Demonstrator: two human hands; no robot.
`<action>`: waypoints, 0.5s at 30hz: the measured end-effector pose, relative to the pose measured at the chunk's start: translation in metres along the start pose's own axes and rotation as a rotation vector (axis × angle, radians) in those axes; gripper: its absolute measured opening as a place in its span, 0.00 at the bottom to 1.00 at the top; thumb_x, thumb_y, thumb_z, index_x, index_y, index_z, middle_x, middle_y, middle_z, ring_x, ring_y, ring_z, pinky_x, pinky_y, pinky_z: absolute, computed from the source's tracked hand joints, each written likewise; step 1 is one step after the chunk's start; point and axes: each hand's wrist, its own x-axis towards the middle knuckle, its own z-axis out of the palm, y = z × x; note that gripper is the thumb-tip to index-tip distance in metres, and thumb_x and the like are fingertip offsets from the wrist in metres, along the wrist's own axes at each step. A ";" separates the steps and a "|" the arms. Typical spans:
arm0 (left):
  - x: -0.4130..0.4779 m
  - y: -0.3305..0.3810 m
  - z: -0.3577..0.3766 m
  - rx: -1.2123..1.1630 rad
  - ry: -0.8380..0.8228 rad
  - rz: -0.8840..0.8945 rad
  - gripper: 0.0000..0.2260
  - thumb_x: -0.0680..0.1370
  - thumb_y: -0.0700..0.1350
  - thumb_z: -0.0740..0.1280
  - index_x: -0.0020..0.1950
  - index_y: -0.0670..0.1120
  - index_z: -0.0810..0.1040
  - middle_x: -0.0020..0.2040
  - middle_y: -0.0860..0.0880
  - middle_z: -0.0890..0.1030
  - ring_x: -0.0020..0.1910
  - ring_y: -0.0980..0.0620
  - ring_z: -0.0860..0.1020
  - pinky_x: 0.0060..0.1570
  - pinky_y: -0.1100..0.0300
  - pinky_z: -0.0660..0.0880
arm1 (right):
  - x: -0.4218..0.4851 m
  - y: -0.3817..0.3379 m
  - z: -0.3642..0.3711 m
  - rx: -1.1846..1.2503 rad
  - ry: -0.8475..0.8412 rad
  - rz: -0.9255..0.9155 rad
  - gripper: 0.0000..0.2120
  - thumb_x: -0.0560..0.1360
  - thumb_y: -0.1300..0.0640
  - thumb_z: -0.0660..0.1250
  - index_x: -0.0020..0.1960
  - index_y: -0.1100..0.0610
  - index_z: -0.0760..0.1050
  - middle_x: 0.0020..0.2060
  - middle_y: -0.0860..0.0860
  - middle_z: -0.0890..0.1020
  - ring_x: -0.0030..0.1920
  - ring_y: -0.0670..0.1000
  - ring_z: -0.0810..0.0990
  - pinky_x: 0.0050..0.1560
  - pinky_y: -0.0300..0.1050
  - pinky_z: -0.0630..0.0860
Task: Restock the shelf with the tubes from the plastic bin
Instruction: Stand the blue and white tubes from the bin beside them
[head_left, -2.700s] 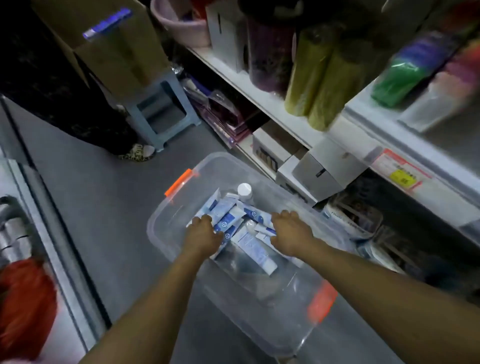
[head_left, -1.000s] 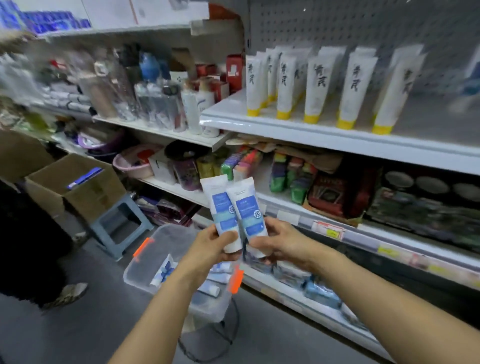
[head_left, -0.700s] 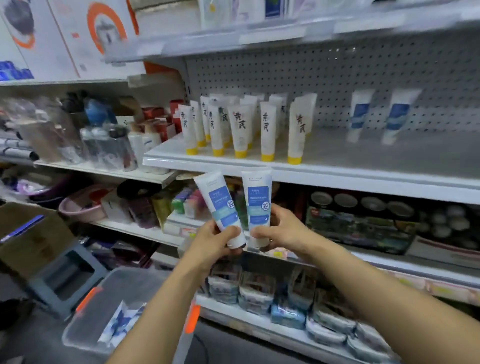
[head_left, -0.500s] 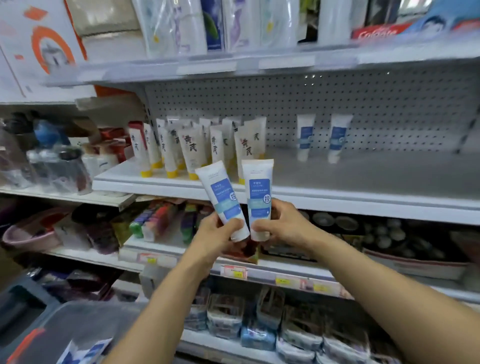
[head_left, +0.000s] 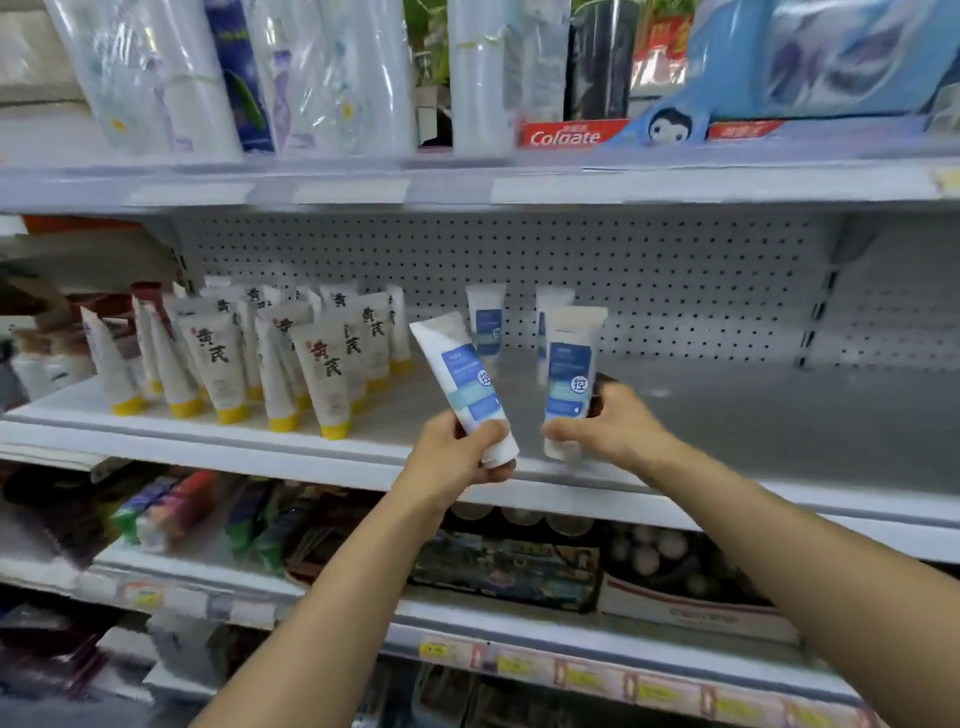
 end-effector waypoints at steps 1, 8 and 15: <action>0.008 0.000 0.008 -0.003 0.012 -0.001 0.03 0.78 0.39 0.66 0.51 0.41 0.76 0.49 0.38 0.80 0.43 0.41 0.80 0.41 0.54 0.82 | 0.012 0.006 -0.012 -0.017 0.035 0.000 0.20 0.66 0.60 0.77 0.55 0.55 0.76 0.46 0.49 0.83 0.46 0.49 0.82 0.48 0.43 0.77; 0.061 -0.002 0.042 0.033 0.078 -0.017 0.06 0.77 0.40 0.68 0.53 0.42 0.76 0.50 0.41 0.80 0.48 0.41 0.81 0.42 0.53 0.82 | 0.089 0.043 -0.062 -0.101 0.113 -0.054 0.21 0.68 0.54 0.77 0.56 0.54 0.73 0.49 0.52 0.81 0.42 0.52 0.81 0.28 0.40 0.74; 0.104 -0.004 0.049 0.015 0.091 -0.040 0.04 0.77 0.38 0.69 0.49 0.43 0.76 0.46 0.43 0.80 0.45 0.42 0.80 0.38 0.56 0.83 | 0.149 0.073 -0.067 -0.163 0.196 0.010 0.25 0.70 0.58 0.74 0.64 0.55 0.68 0.54 0.54 0.78 0.49 0.58 0.81 0.43 0.58 0.82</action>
